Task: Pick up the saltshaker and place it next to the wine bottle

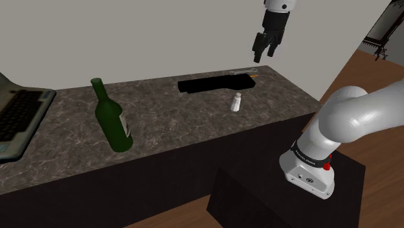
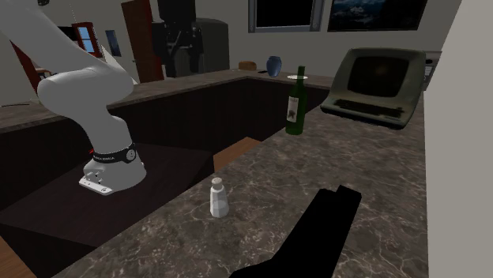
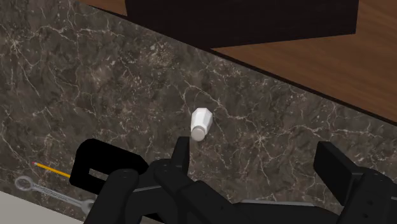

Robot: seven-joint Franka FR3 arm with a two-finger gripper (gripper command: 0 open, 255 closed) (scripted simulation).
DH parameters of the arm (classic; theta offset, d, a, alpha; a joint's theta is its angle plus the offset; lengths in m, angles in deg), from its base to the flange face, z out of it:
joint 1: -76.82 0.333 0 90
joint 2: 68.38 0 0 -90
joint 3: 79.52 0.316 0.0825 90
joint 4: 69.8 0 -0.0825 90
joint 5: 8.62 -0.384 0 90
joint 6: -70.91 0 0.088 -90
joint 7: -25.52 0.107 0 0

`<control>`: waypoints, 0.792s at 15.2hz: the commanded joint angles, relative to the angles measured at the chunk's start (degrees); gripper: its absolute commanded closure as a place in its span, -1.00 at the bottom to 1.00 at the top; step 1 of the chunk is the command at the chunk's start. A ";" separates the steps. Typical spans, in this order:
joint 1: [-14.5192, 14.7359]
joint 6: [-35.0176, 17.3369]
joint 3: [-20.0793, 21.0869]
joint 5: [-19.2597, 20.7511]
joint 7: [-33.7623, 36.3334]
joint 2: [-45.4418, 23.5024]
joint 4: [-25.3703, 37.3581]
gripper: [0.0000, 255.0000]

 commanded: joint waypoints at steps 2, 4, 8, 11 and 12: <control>-0.14 -2.33 -0.68 0.21 -0.67 -0.26 -1.62 -1.00; -0.42 -7.08 -2.06 0.62 -2.02 -1.15 -4.63 -1.00; -0.95 -17.03 -4.94 1.27 -4.87 -4.45 -9.60 -1.00; -1.16 -24.86 -7.22 1.44 -7.22 -8.34 -12.32 -1.00; -1.17 -27.52 -8.01 1.39 -8.07 -9.91 -13.02 -1.00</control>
